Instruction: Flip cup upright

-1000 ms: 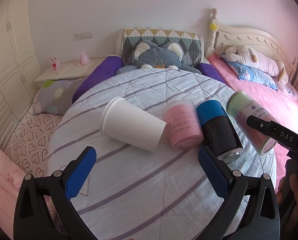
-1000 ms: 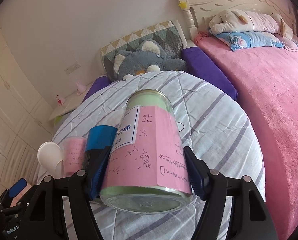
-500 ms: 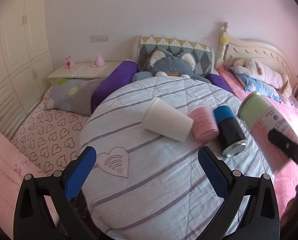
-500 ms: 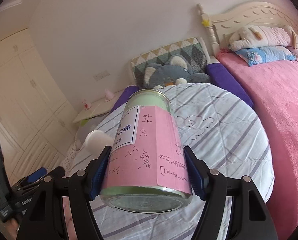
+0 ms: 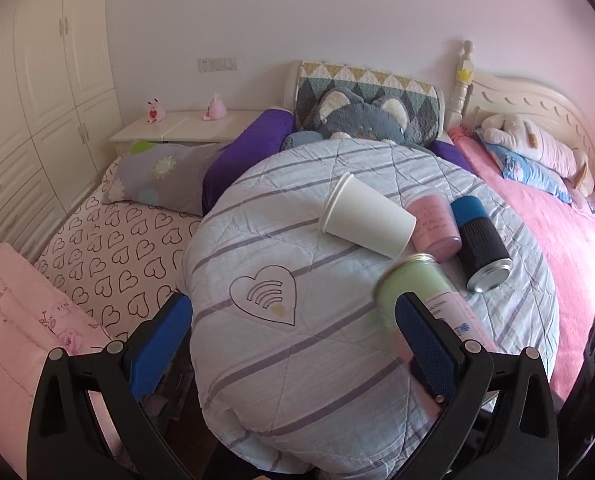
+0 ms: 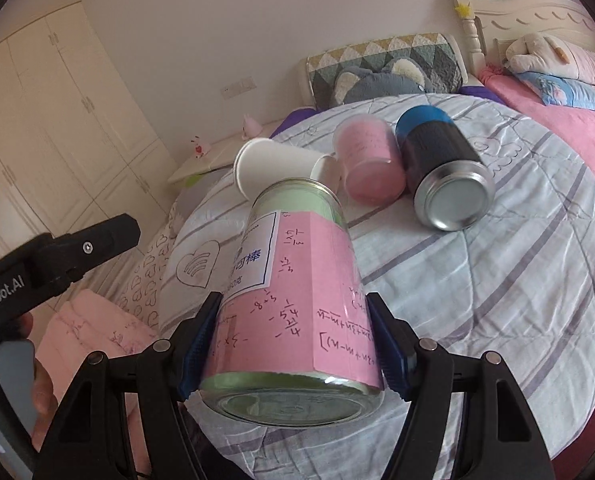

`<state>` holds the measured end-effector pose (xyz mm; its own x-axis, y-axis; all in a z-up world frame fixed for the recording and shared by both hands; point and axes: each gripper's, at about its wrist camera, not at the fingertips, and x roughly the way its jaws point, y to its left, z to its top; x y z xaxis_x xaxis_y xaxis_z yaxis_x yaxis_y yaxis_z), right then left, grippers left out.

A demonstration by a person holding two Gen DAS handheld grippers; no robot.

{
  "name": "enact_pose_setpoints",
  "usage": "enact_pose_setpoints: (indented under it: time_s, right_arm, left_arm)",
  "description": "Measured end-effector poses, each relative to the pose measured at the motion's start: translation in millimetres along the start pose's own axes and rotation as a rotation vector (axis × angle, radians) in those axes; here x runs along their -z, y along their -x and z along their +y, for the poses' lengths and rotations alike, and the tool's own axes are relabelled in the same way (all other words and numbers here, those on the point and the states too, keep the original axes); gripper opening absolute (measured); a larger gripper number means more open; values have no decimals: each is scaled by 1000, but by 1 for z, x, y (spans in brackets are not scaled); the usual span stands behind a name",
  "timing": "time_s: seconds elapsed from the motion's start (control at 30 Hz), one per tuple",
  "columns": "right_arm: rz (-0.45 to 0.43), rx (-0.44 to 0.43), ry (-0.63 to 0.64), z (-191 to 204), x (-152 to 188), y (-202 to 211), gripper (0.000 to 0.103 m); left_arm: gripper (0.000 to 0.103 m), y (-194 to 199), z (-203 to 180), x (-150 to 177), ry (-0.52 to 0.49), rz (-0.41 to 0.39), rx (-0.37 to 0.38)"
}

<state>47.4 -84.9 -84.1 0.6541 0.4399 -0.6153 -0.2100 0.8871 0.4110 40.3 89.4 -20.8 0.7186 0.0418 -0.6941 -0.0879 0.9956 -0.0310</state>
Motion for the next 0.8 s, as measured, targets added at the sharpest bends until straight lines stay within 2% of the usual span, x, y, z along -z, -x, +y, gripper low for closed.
enact_pose_setpoints:
  time_s: [0.13, 0.17, 0.2, 0.53, 0.67, 0.8]
  right_arm:
    - [32, -14, 3, -2, -1, -3, 73]
    - [23, -15, 10, 1, 0, 1, 81]
    - [13, -7, 22, 0, -2, 5, 82]
    - [-71, 37, 94, -14, -12, 41, 82]
    - [-103, 117, 131, -26, -18, 53, 82]
    - [-119, 194, 148, -42, -23, 56, 82]
  left_arm:
    - [103, -4, -10, 0, -12, 10, 3]
    - [103, -5, -12, 0, -15, 18, 9]
    - [103, -5, -14, 0, -17, 22, 13]
    - [103, -3, -46, 5, -42, 52, 33]
    - [103, -8, -62, 7, -34, 75, 49]
    - [103, -19, -76, 8, -41, 100, 33]
